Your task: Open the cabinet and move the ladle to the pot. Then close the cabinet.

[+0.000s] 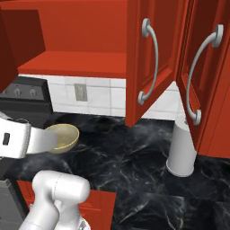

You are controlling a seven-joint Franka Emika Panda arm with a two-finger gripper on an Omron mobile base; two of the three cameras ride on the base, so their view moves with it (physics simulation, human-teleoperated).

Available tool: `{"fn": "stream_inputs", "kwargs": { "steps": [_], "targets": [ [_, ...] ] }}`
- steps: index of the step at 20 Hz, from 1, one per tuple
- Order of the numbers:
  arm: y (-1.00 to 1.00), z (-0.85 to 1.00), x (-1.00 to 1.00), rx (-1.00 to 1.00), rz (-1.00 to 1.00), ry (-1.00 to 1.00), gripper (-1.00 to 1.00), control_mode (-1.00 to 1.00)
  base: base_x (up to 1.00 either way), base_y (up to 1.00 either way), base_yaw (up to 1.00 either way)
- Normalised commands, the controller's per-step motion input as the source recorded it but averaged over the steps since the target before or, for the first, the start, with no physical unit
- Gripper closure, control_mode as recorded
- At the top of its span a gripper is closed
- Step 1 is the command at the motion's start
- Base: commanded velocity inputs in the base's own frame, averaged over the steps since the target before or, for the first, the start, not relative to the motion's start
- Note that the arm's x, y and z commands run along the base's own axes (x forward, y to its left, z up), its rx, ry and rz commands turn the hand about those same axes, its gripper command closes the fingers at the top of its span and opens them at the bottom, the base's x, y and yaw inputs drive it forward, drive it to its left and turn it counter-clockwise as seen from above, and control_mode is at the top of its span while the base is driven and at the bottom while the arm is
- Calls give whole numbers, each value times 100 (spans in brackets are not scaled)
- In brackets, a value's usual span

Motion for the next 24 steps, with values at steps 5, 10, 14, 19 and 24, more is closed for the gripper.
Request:
{"fn": "stream_inputs", "kwargs": {
  "steps": [5,10,14,19,24],
  "targets": [
    [-8,4,9,-6,-23,-21,-100,-100,0,0,0],
    [-33,2,17,-2,-22,-16,-100,-100,0,0,0],
    [-36,6,0,-2,-22,-20,-100,-100,0,0,0],
    [-56,19,-9,0,-16,-22,-100,-100,0,0,0],
    [-51,28,-35,0,-8,-24,-100,-100,0,0,0]
  ]
}}
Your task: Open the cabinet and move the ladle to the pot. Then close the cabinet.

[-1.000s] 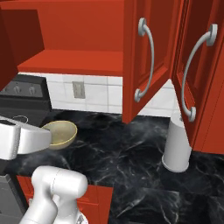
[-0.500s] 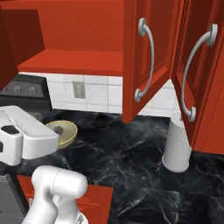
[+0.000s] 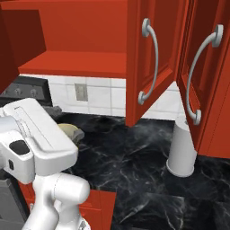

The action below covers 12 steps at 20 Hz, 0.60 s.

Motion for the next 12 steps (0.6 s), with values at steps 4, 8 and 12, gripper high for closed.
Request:
{"fn": "stream_inputs", "kwargs": {
  "steps": [4,8,12],
  "targets": [
    [-39,19,-12,0,-1,-23,-100,-100,0,0,0],
    [-24,7,0,0,0,-22,-100,-100,0,0,0],
    [-14,0,1,0,8,-23,-100,-100,0,0,0]
  ]
}}
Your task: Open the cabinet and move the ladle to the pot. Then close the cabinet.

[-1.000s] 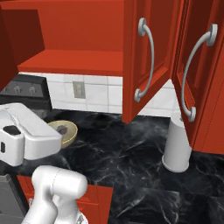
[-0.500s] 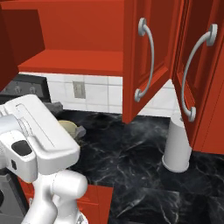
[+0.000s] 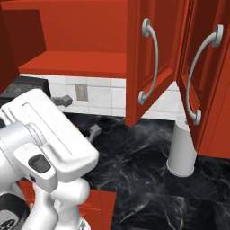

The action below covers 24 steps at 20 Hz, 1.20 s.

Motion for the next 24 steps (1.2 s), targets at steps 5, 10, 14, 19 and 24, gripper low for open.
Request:
{"fn": "stream_inputs", "kwargs": {
  "steps": [5,10,14,19,24],
  "targets": [
    [-9,0,9,0,12,-20,-100,-100,0,0,0],
    [-4,0,23,0,12,-13,-100,-100,0,0,0],
    [0,0,41,0,12,-8,-100,-100,0,0,0],
    [-1,0,53,0,9,-6,-100,-100,0,0,0],
    [-11,0,36,0,5,-9,-100,-100,0,0,0]
  ]
}}
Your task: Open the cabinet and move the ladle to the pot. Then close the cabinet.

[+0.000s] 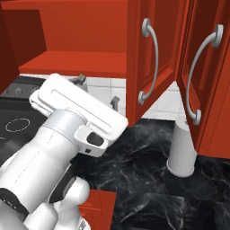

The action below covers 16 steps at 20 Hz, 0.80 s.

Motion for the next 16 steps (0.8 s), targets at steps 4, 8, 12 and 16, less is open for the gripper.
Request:
{"fn": "stream_inputs", "kwargs": {
  "steps": [4,8,12,16],
  "targets": [
    [-21,0,18,0,2,-10,-100,-100,0,0,0],
    [-23,0,8,0,0,-10,-100,-100,0,0,0],
    [-23,0,2,0,0,-11,-100,-100,0,0,0],
    [-18,0,6,0,1,-9,-100,-100,0,0,0]
  ]
}}
